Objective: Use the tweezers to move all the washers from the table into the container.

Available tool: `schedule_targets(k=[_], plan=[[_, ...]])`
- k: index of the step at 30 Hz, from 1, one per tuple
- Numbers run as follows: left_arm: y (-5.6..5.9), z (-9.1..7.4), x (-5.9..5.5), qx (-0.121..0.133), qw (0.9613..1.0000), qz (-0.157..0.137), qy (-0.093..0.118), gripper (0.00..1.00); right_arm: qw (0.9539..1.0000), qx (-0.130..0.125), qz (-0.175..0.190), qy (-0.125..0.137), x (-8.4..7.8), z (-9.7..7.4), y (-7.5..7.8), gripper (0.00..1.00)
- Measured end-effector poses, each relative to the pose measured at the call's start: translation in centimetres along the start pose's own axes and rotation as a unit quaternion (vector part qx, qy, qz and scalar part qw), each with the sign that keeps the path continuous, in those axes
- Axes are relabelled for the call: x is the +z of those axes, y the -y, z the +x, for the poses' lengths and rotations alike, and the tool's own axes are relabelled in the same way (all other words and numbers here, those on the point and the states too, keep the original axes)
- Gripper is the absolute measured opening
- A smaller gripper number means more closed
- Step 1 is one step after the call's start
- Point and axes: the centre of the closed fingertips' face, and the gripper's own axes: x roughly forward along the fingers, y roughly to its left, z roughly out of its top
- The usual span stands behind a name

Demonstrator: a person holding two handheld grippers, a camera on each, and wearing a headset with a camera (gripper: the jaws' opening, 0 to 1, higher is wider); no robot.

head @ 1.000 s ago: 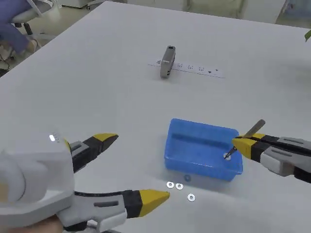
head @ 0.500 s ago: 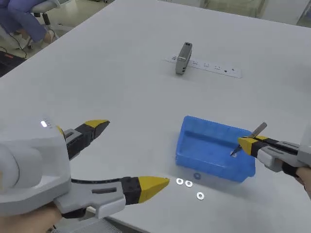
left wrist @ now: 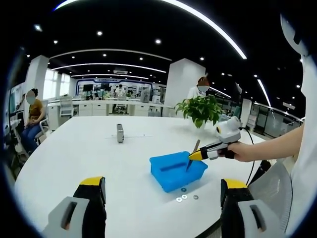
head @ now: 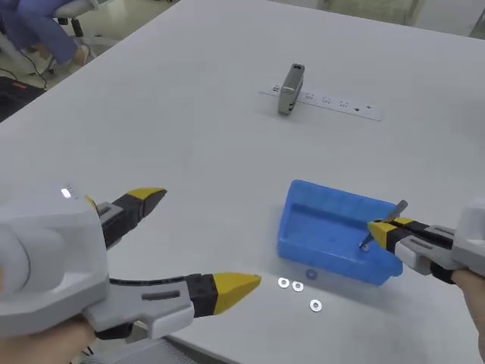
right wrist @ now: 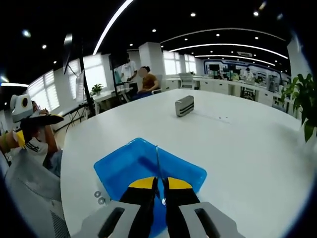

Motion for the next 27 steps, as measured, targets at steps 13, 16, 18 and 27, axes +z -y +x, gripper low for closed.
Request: schedule_targets(k=[13, 16, 18, 27], plan=[[0.3, 0.0, -0.3, -0.002, 1.0000, 0.001, -0.007, 0.97, 0.9920, 0.114, 0.000, 0.054, 3.0, -3.2, -8.2, 0.03], [0.4, 0.0, -0.3, -0.005, 1.0000, 0.000, -0.007, 0.97, 0.9883, 0.147, 0.011, 0.037, 2.1, -3.3, -10.3, 0.03], [0.5, 0.0, -0.3, -0.006, 1.0000, 0.000, -0.007, 0.97, 0.9873, 0.157, 0.008, 0.024, 1.0, -3.1, -11.2, 0.03], [0.6, -0.1, -0.3, -0.008, 0.9999, 0.004, -0.010, 0.97, 0.9887, 0.145, 0.014, -0.035, -3.4, -1.7, -10.8, 0.03]])
